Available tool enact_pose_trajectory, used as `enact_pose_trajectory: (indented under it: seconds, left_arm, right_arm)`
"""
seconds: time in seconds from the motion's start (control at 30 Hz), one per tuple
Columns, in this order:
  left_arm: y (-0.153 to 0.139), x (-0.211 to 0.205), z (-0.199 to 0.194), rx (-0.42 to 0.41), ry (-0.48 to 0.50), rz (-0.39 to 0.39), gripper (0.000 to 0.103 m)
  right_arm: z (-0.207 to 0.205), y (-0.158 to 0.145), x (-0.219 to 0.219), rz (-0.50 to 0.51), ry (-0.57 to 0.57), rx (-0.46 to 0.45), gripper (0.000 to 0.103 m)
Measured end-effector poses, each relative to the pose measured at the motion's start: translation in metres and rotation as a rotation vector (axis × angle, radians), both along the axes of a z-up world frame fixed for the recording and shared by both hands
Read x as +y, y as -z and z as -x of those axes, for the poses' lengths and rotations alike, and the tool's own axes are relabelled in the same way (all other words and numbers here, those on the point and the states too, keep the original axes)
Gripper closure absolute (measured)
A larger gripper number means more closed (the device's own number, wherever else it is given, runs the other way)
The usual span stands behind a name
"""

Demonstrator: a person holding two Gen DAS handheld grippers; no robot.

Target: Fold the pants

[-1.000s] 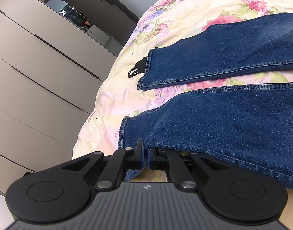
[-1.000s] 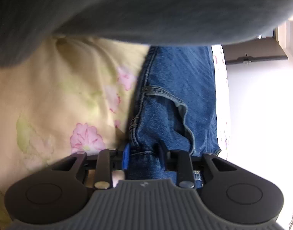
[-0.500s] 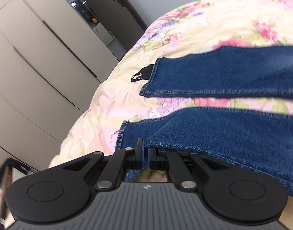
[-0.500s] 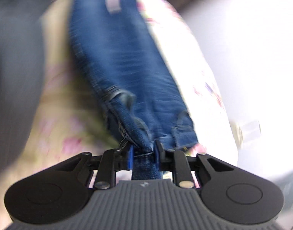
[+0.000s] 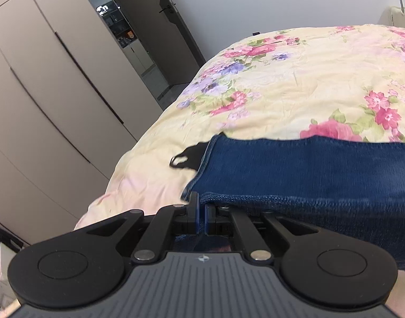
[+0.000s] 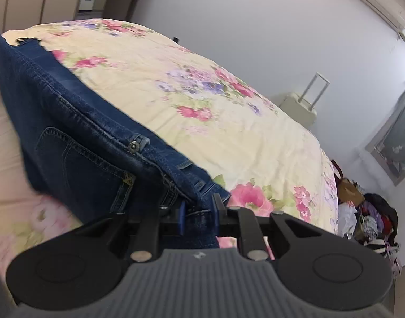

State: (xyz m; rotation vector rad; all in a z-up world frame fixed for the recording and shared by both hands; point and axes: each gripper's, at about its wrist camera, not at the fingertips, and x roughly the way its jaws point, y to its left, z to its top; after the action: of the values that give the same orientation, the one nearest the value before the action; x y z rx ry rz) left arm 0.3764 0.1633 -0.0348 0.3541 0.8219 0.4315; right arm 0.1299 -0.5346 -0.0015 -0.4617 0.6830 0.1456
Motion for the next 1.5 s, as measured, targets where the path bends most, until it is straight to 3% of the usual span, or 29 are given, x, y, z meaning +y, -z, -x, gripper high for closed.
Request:
enact_pose_trajectory:
  seconds: [0.13, 0.23, 0.37, 0.57, 0.73, 0.77, 0.8, 0.83, 0.87, 1.0, 1.07, 1.17, 1.27, 1.43, 1.5]
  left_arm:
    - [0.015, -0.017, -0.051, 0.047, 0.025, -0.07, 0.099]
    - [0.035, -0.037, -0.088, 0.087, 0.074, -0.178, 0.099]
    - [0.066, -0.058, -0.132, 0.145, 0.125, -0.269, 0.099]
    - [0.115, -0.071, -0.174, 0.23, 0.155, -0.335, 0.098]
    - [0.137, -0.064, -0.18, 0.252, 0.145, -0.323, 0.081]
    - [0.136, -0.063, -0.178, 0.236, 0.148, -0.31, 0.066]
    - [0.132, -0.06, -0.176, 0.214, 0.148, -0.28, 0.033]
    - [0.126, -0.056, -0.173, 0.187, 0.15, -0.234, 0.016]
    - [0.116, -0.052, -0.168, 0.146, 0.153, -0.176, 0.009]
    - [0.07, -0.03, -0.141, 0.017, 0.124, 0.044, 0.009]
    - [0.049, -0.008, -0.121, -0.054, 0.091, 0.18, 0.014]
    - [0.035, 0.038, -0.088, -0.142, 0.026, 0.41, 0.022]
    - [0.041, 0.088, -0.059, -0.224, -0.085, 0.598, 0.034]
    - [0.081, 0.158, -0.026, -0.322, -0.26, 0.854, 0.038]
    - [0.096, 0.177, -0.02, -0.364, -0.315, 0.918, 0.039]
  right_arm:
    - [-0.077, 0.015, -0.01, 0.004, 0.049, 0.046, 0.09]
    - [-0.137, 0.043, -0.017, 0.003, 0.081, 0.097, 0.09]
    - [-0.186, 0.078, -0.027, -0.006, 0.118, 0.153, 0.09]
    - [-0.236, 0.131, -0.029, -0.007, 0.173, 0.232, 0.09]
    - [-0.252, 0.155, -0.031, -0.018, 0.196, 0.259, 0.09]
    - [-0.253, 0.158, -0.031, -0.024, 0.202, 0.264, 0.09]
    - [-0.253, 0.159, -0.032, -0.029, 0.21, 0.268, 0.088]
    - [-0.252, 0.159, -0.031, -0.027, 0.216, 0.268, 0.085]
    - [-0.252, 0.159, -0.03, -0.019, 0.222, 0.262, 0.082]
    - [-0.241, 0.149, -0.027, 0.006, 0.287, 0.206, 0.058]
    - [-0.23, 0.136, -0.024, -0.002, 0.35, 0.164, 0.057]
    - [-0.201, 0.115, -0.017, -0.109, 0.411, 0.106, 0.057]
    - [-0.17, 0.107, -0.009, -0.245, 0.442, 0.108, 0.057]
    - [-0.116, 0.112, 0.003, -0.401, 0.55, 0.062, 0.057]
    - [-0.098, 0.118, 0.005, -0.471, 0.587, 0.044, 0.057]
